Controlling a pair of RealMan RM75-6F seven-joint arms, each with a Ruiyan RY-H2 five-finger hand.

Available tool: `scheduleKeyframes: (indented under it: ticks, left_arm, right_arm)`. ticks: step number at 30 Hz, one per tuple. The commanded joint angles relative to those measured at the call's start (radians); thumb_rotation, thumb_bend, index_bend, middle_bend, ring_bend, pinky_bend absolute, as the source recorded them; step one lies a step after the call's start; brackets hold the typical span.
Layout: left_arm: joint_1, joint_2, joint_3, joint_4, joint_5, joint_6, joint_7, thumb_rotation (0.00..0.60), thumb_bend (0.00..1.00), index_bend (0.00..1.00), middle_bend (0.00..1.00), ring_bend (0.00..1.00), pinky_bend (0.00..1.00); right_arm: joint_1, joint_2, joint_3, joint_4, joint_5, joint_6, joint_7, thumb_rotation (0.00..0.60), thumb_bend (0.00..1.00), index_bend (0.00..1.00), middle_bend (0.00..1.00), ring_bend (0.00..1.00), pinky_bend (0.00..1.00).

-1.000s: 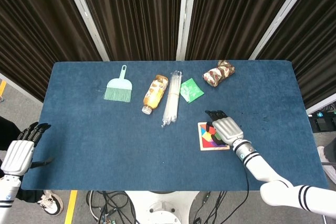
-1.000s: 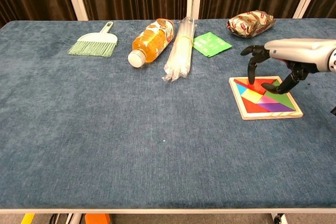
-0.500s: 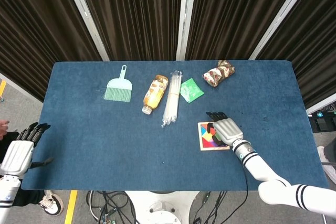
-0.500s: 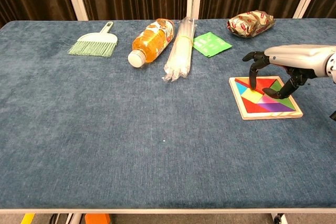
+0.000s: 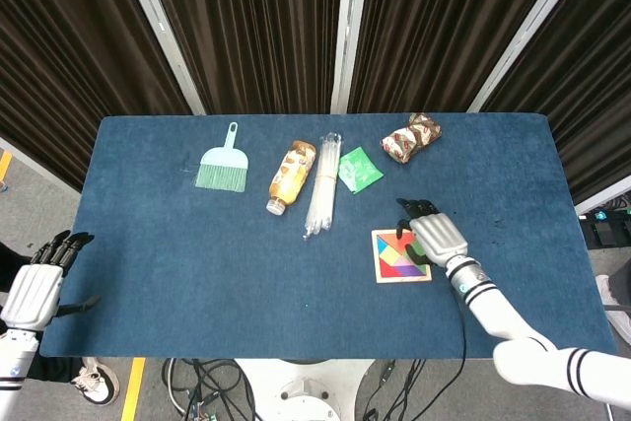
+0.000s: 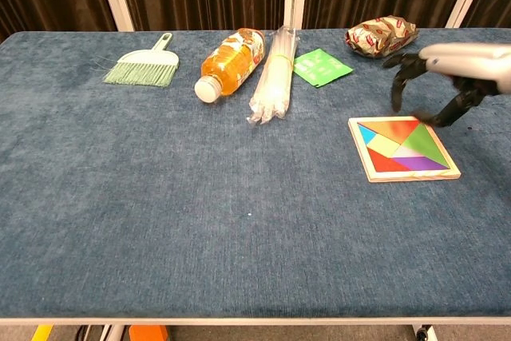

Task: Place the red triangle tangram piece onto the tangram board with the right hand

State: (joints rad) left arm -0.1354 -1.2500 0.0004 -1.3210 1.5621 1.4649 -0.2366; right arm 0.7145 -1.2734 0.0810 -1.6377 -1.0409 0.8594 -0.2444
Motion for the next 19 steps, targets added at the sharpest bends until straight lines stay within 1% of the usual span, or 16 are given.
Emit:
scheduleKeyframes:
  ticks: [1, 2, 3, 4, 6, 7, 9, 13, 16, 19]
  left_arm:
    - [0.0, 0.002, -0.001, -0.006, 0.0, 0.002, 0.004, 0.6, 0.0, 0.14, 0.12, 0.05, 0.17]
    - [0.001, 0.004, -0.001, -0.009, 0.0, 0.003, 0.006, 0.6, 0.0, 0.14, 0.12, 0.05, 0.17]
    - [0.001, 0.005, -0.001, -0.013, 0.001, 0.005, 0.009, 0.6, 0.0, 0.14, 0.12, 0.05, 0.17]
    - [0.001, 0.008, -0.002, -0.019, 0.003, 0.007, 0.014, 0.6, 0.0, 0.14, 0.12, 0.05, 0.17]
    - [0.0, 0.013, -0.004, -0.028, 0.004, 0.01, 0.022, 0.6, 0.0, 0.14, 0.12, 0.05, 0.17]
    - [-0.001, 0.016, -0.005, -0.033, 0.004, 0.011, 0.026, 0.6, 0.0, 0.14, 0.12, 0.05, 0.17]
    - [-0.002, 0.022, -0.007, -0.043, 0.006, 0.013, 0.037, 0.6, 0.0, 0.14, 0.12, 0.05, 0.17]
    - [-0.003, 0.031, -0.01, -0.06, 0.006, 0.017, 0.06, 0.6, 0.0, 0.14, 0.12, 0.05, 0.17]
    - [-0.004, 0.028, -0.016, -0.065, 0.006, 0.023, 0.077, 0.6, 0.0, 0.14, 0.12, 0.05, 0.17]
    - [-0.006, 0.023, -0.018, -0.069, 0.012, 0.031, 0.102, 0.6, 0.0, 0.14, 0.12, 0.05, 0.17]
  right_arm:
    - [-0.078, 0.099, -0.037, -0.078, -0.095, 0.107, 0.006, 0.6, 0.37, 0.35, 0.0, 0.0, 0.0]
    - [-0.103, 0.12, -0.055, -0.09, -0.125, 0.148, -0.011, 0.6, 0.35, 0.31, 0.0, 0.0, 0.0]
    - [-0.132, 0.137, -0.074, -0.096, -0.158, 0.198, -0.033, 0.6, 0.32, 0.23, 0.0, 0.0, 0.0]
    - [-0.175, 0.153, -0.1, -0.099, -0.202, 0.271, -0.068, 0.6, 0.28, 0.14, 0.0, 0.0, 0.0]
    - [-0.245, 0.16, -0.135, -0.094, -0.265, 0.386, -0.107, 0.6, 0.22, 0.03, 0.0, 0.0, 0.0]
    - [-0.293, 0.157, -0.156, -0.086, -0.301, 0.455, -0.108, 0.6, 0.2, 0.0, 0.0, 0.0, 0.0]
    - [-0.372, 0.147, -0.186, -0.063, -0.345, 0.552, -0.081, 0.6, 0.18, 0.0, 0.0, 0.0, 0.0]
    - [-0.494, 0.114, -0.219, 0.0, -0.396, 0.689, -0.023, 0.6, 0.18, 0.0, 0.0, 0.0, 0.0]
    - [-0.561, 0.086, -0.233, 0.051, -0.425, 0.755, 0.013, 0.6, 0.18, 0.0, 0.0, 0.0, 0.0]
    - [-0.6, 0.07, -0.236, 0.088, -0.436, 0.775, 0.052, 0.6, 0.18, 0.0, 0.0, 0.0, 0.0]
